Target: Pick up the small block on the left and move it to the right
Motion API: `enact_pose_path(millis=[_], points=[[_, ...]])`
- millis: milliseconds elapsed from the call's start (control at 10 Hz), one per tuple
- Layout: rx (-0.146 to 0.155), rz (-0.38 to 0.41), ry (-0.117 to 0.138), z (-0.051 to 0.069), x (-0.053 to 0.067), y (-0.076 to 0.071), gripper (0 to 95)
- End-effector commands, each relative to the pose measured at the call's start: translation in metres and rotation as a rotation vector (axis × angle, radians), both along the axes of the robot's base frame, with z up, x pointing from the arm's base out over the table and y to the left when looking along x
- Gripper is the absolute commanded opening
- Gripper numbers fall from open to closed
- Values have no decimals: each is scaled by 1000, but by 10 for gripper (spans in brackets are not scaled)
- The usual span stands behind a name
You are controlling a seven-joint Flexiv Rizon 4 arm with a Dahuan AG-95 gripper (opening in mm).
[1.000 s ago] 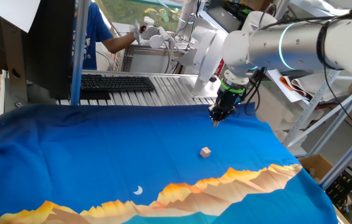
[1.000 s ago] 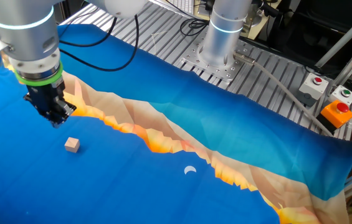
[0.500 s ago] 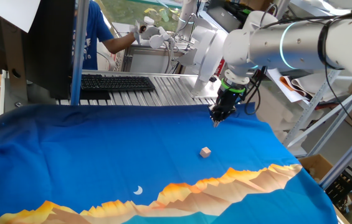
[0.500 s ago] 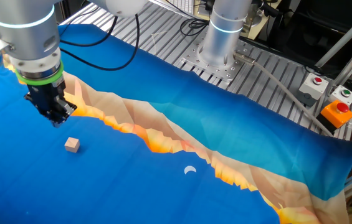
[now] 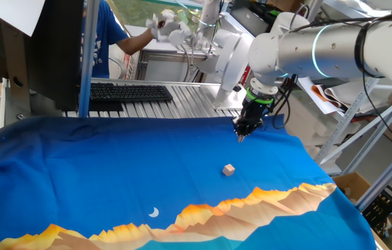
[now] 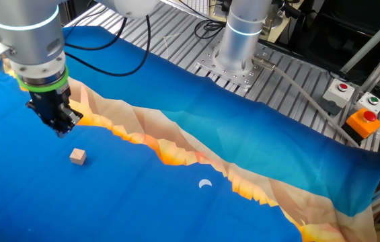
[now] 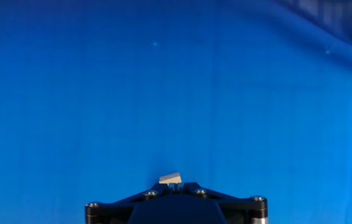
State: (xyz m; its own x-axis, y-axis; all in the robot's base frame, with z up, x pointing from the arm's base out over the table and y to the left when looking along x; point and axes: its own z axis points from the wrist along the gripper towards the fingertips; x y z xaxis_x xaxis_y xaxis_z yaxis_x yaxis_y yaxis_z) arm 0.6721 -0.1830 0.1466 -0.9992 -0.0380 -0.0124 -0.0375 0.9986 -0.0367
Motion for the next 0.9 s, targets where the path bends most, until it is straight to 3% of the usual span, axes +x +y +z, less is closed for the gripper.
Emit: enact_pose_path(millis=[100,500,900], points=[[-4,3,34,0,2,-1,0],[-12,-29,43,0,2,-1,0],[-12,-25,31,3,-2,-2,0]])
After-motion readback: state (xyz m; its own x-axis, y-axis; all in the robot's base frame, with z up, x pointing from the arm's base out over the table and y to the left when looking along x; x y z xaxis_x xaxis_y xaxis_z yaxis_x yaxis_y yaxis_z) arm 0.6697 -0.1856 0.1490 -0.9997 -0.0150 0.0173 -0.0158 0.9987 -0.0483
